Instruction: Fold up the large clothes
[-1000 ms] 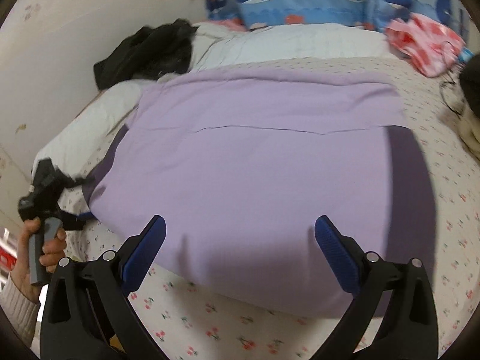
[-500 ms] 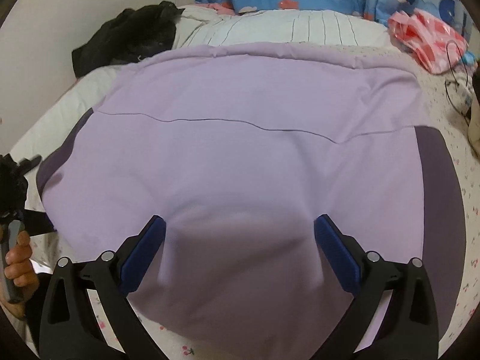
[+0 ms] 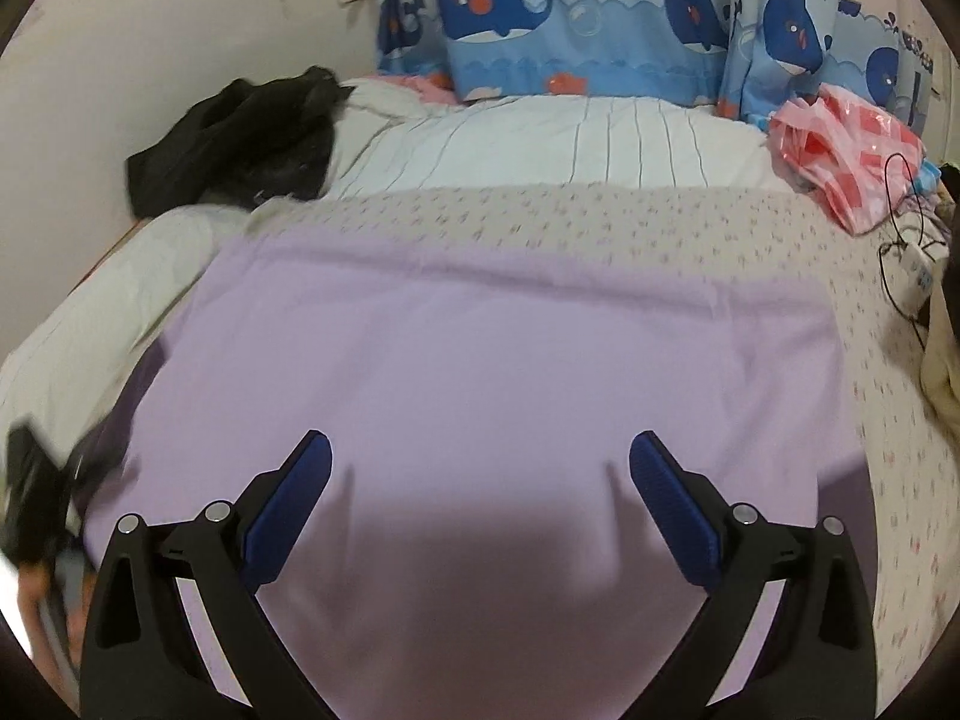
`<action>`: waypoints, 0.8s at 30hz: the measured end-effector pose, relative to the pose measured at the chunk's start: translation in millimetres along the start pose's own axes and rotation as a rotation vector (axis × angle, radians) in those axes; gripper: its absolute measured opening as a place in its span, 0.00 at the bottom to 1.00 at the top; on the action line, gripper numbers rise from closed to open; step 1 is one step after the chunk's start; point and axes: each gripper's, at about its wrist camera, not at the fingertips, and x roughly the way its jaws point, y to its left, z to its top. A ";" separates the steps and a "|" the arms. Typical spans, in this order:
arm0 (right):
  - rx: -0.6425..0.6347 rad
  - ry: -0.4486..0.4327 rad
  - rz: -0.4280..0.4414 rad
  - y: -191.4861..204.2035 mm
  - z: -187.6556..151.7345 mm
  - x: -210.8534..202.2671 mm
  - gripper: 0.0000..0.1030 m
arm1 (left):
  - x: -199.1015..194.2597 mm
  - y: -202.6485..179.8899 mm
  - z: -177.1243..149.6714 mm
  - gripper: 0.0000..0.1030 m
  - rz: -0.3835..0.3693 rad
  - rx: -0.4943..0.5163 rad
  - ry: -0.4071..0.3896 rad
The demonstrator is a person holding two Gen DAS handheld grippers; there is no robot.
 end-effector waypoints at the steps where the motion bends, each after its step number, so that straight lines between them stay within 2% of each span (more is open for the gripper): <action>1: 0.002 0.005 -0.012 -3.8 10.8 10.1 0.93 | -0.6 0.7 0.1 0.92 0.004 0.009 -0.001; 4: 0.006 0.042 -0.084 -15.7 39.8 57.6 0.93 | -7.3 9.4 3.5 0.87 0.009 0.014 0.004; 5: 0.013 0.111 -0.136 -23.2 39.7 91.4 0.93 | -7.7 11.4 3.5 0.83 0.013 0.011 0.005; 6: 0.017 0.166 -0.143 -27.5 32.1 113.9 0.94 | -5.8 11.1 4.9 0.80 0.011 0.009 0.008; 7: 0.018 0.229 -0.143 -31.3 20.3 142.4 0.94 | -2.9 9.9 6.2 0.75 -0.054 0.005 0.028; 8: 0.006 0.234 -0.162 -28.9 20.8 149.1 0.94 | -4.2 8.5 6.3 0.74 -0.072 0.014 0.025; 10: -0.006 0.260 -0.163 -28.3 26.1 148.0 0.94 | -4.7 10.2 5.0 0.74 -0.045 0.033 0.022; 12: 0.014 0.264 -0.112 -34.9 32.5 129.8 0.94 | -3.8 18.2 5.9 0.74 -0.051 -0.009 0.032; 15: -0.047 0.148 -0.081 -21.1 23.8 73.9 0.94 | -0.6 17.9 9.2 0.74 -0.061 -0.029 0.029; 16: -0.076 0.134 -0.078 -15.3 14.9 61.2 0.94 | -0.5 16.8 8.7 0.74 -0.059 -0.025 0.025; 18: -0.147 0.190 -0.088 -4.1 -18.9 69.6 0.94 | 0.2 16.2 7.2 0.74 -0.057 -0.017 0.021; 19: -0.178 0.184 -0.100 -1.6 -32.8 78.7 0.94 | 0.4 14.1 6.2 0.74 -0.060 -0.005 0.021; 20: -0.174 0.176 -0.098 -3.2 -35.0 80.8 0.94 | -9.0 17.0 -3.8 0.74 -0.055 0.012 0.017; 22: -0.142 0.225 -0.096 -6.4 -21.9 79.9 0.94 | -8.5 13.2 -4.5 0.74 -0.036 0.042 0.006; 24: -0.136 0.203 -0.088 -1.8 -15.0 62.3 0.94 | -9.5 16.7 -5.0 0.74 -0.038 0.032 0.004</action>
